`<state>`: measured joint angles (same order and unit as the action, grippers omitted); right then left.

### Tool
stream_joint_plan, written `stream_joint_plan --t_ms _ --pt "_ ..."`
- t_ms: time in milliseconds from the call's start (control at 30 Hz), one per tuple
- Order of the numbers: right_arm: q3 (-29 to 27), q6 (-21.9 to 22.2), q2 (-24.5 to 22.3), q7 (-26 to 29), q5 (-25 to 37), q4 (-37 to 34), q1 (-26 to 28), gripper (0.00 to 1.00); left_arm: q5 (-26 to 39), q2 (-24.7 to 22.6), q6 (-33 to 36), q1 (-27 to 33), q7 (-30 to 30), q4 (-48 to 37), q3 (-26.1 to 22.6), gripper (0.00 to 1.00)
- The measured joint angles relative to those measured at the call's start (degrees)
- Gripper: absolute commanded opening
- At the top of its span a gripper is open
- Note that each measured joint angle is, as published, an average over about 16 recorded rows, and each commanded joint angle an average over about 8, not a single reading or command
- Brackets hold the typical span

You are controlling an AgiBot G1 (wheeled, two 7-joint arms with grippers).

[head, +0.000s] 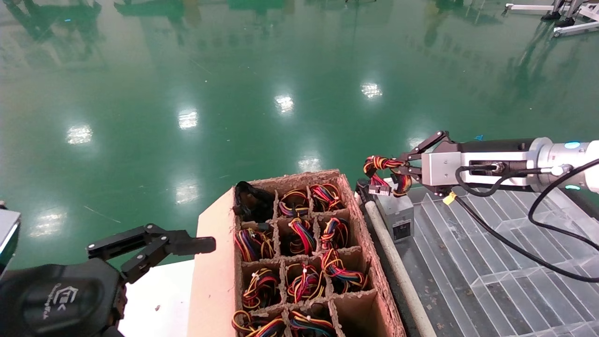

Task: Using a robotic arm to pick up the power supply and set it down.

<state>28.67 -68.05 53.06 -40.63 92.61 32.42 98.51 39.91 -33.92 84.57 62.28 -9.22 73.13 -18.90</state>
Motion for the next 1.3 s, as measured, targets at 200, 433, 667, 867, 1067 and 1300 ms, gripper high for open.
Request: stream_joint_plan --t_ms 200,433,667,867,1067,1300 --pt "-0.12 0.40 1.13 -3.91 -0.19 -6.35 1.28 0.00 -0.01 0.00 0.00 0.00 0.00 0.00 -0.01 1.00" --pt "-0.27 0.78 1.98 -7.05 -0.38 -12.02 2.53 0.77 -0.02 0.01 -0.01 0.00 0.01 -0.01 -0.01 1.00" --pt "-0.37 1.06 2.34 -8.26 -0.51 -14.25 3.04 1.00 -0.03 0.01 -0.02 -0.01 0.01 -0.01 -0.02 1.00" --pt "-0.38 1.07 2.34 -8.23 -0.52 -14.22 3.06 1.00 -0.04 0.02 -0.03 -0.01 0.01 -0.02 -0.02 1.00" --pt "-0.38 0.96 2.25 -8.05 -0.52 -13.75 2.94 1.00 -0.04 0.02 -0.03 -0.01 0.01 -0.02 -0.02 1.00" --pt "-0.36 0.88 2.19 -7.93 -0.51 -13.42 2.85 1.00 -0.04 0.02 -0.03 -0.01 0.01 -0.02 -0.02 1.00"
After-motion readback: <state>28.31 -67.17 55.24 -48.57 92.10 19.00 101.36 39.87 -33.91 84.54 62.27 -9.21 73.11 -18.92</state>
